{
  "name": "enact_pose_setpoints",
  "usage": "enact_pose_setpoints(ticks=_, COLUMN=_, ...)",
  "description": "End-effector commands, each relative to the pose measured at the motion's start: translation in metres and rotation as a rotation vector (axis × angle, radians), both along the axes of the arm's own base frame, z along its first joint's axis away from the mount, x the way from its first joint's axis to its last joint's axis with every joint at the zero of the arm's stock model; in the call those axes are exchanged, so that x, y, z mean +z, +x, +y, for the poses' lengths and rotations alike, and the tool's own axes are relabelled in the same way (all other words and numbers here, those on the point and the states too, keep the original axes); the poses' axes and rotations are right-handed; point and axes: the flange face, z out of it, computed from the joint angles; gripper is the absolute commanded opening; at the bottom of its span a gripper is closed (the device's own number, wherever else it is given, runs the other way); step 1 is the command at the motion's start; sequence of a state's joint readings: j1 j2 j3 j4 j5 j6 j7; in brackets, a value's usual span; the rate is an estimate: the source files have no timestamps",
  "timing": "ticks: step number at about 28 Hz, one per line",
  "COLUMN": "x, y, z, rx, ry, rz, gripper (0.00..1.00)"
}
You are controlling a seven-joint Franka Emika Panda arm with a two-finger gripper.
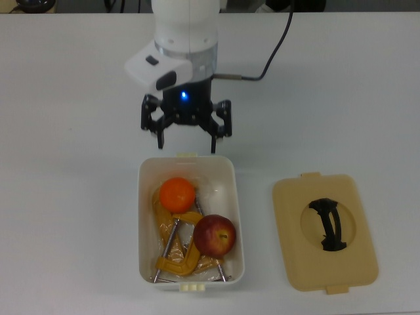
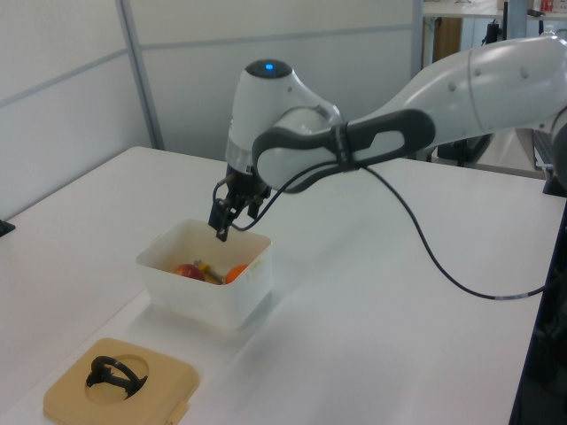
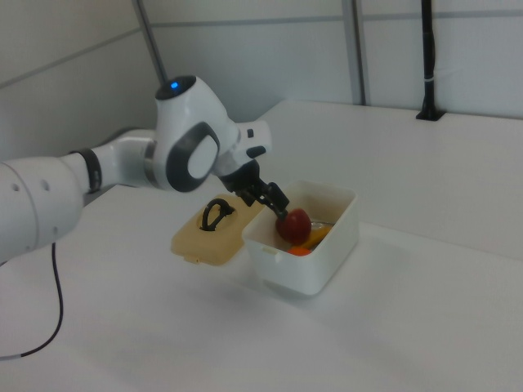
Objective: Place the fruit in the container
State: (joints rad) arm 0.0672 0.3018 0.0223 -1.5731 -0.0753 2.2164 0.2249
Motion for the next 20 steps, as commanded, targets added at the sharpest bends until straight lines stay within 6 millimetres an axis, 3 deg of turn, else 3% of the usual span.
enact_pose_setpoints(ticks=1, x=0.031, y=-0.036, z=-0.011, rx=-0.054, ry=-0.02, rz=0.14, gripper=1.0)
enact_pose_setpoints(ticks=12, x=0.084, y=-0.102, z=-0.021, rx=-0.035, ry=-0.053, rz=0.344, gripper=1.0)
enact_pose_setpoints(ticks=20, x=0.092, y=-0.113, z=-0.024, rx=0.037, ry=-0.054, rz=0.381, gripper=1.0)
